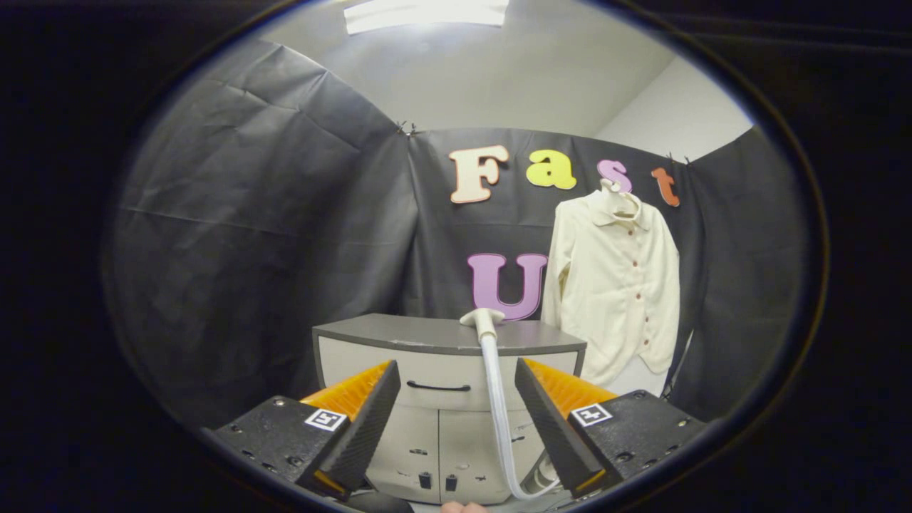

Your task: Iron the clothes twice with a garment steamer, once on the left side and once on the right side.

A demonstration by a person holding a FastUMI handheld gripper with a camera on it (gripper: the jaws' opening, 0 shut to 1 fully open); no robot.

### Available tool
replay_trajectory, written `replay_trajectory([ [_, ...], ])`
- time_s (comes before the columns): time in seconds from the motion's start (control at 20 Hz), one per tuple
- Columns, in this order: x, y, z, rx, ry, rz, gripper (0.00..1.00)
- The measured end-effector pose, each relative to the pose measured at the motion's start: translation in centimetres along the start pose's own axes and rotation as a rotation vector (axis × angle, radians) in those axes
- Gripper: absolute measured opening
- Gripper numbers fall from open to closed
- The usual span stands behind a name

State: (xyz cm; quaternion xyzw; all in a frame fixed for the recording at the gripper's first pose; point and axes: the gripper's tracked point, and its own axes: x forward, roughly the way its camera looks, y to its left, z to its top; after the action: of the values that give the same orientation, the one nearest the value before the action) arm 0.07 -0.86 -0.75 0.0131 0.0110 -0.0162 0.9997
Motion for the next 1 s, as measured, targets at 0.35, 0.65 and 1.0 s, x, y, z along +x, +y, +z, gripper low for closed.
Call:
replay_trajectory([
  [0.35, 0.7, 0.1, -0.1, -0.001, 0.002, 0.007, 0.98],
  [0.65, 3.3, -0.7, 0.3, 0.007, -0.002, 0.004, 0.99],
  [1.0, 6.4, -1.9, 0.3, -0.007, -0.007, -0.009, 0.98],
])
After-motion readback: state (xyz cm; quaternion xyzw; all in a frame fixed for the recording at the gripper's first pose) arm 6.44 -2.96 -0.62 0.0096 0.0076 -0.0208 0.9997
